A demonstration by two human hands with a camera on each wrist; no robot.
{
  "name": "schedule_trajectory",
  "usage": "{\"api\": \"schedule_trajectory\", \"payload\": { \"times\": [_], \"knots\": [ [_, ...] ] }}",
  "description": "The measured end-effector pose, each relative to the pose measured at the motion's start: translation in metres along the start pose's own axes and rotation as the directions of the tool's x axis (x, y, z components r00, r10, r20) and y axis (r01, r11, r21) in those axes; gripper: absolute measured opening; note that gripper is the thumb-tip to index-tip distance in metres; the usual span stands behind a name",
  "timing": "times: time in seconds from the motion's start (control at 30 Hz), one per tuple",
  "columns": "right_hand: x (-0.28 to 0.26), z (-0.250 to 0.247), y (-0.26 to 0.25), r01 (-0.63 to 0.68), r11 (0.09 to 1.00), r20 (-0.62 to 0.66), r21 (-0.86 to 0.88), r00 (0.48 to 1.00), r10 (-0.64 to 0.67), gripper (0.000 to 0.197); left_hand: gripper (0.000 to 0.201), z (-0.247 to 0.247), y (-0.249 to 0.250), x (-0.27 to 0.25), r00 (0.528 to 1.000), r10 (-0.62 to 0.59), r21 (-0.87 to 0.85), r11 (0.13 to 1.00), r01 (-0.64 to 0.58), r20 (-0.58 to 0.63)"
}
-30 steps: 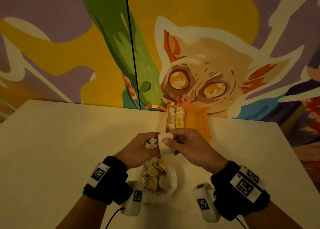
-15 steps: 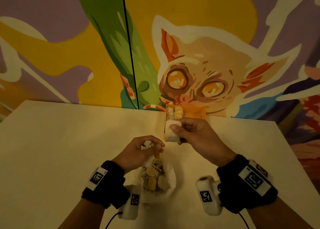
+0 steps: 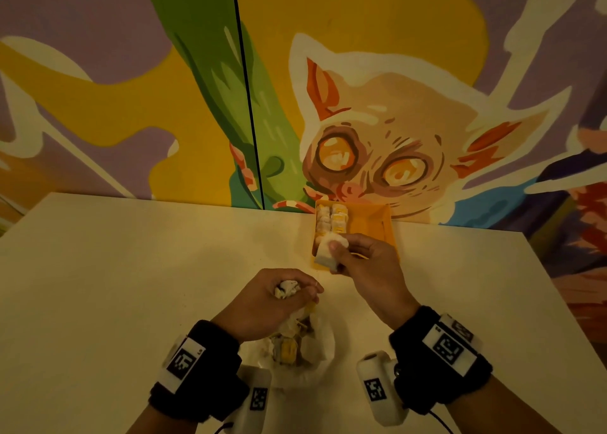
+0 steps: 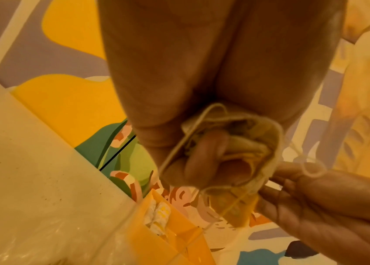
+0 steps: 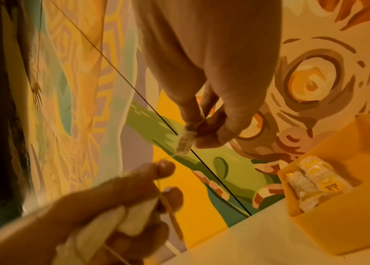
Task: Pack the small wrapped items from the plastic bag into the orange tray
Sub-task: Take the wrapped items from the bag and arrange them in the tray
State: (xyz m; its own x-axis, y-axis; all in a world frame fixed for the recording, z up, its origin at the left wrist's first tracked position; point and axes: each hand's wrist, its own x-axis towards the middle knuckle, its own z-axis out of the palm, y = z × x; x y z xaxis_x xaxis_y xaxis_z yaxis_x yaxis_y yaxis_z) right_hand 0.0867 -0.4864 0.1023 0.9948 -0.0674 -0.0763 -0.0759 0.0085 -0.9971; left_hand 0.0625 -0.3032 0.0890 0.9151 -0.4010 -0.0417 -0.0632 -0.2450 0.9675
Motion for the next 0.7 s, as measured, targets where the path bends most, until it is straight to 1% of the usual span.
{"api": "schedule_trajectory", "payload": {
  "times": [0.03, 0.1, 0.2, 0.27, 0.33, 0.4, 0.47, 0.6, 0.7],
  "knots": [
    [-0.001, 0.001, 0.002, 0.029, 0.998, -0.007, -0.049, 1.000, -0.029, 0.009, 0.012, 0.000, 0.002, 0.000, 1.000, 0.013, 0.018, 1.000, -0.013, 0.005],
    [-0.002, 0.001, 0.008, 0.114, 0.980, 0.016, -0.165, 0.993, -0.113, 0.016, 0.012, -0.002, 0.006, 0.000, 1.000, 0.028, 0.054, 0.998, -0.029, 0.004],
    [-0.005, -0.001, 0.014, 0.237, 0.902, 0.106, -0.361, 0.971, -0.213, 0.024, 0.010, -0.007, 0.012, 0.000, 0.999, 0.035, 0.119, 0.992, -0.033, -0.008],
    [-0.009, -0.003, 0.014, 0.290, 0.852, 0.185, -0.435, 0.955, -0.231, 0.022, 0.009, -0.011, 0.014, 0.000, 1.000, 0.018, 0.201, 0.979, -0.014, -0.018],
    [-0.011, -0.003, 0.013, 0.341, 0.813, 0.276, -0.472, 0.933, -0.231, 0.015, 0.010, -0.016, 0.017, 0.000, 0.999, 0.002, 0.328, 0.945, 0.008, -0.032],
    [-0.013, -0.003, 0.011, 0.367, 0.780, 0.349, -0.506, 0.915, -0.205, 0.013, 0.011, -0.019, 0.019, -0.001, 0.999, 0.003, 0.437, 0.899, 0.013, -0.036],
    [-0.015, -0.002, 0.011, 0.364, 0.781, 0.391, -0.507, 0.905, -0.168, 0.013, 0.011, -0.022, 0.022, -0.002, 0.999, 0.015, 0.515, 0.857, 0.003, -0.029],
    [-0.018, -0.002, 0.009, 0.329, 0.814, 0.433, -0.479, 0.895, -0.107, 0.015, 0.008, -0.028, 0.028, -0.003, 0.999, 0.051, 0.577, 0.816, -0.034, -0.014],
    [-0.019, -0.001, 0.008, 0.297, 0.840, 0.471, -0.454, 0.880, -0.057, 0.015, 0.007, -0.030, 0.029, -0.004, 0.996, 0.093, 0.569, 0.819, -0.072, -0.007]
  ]
}}
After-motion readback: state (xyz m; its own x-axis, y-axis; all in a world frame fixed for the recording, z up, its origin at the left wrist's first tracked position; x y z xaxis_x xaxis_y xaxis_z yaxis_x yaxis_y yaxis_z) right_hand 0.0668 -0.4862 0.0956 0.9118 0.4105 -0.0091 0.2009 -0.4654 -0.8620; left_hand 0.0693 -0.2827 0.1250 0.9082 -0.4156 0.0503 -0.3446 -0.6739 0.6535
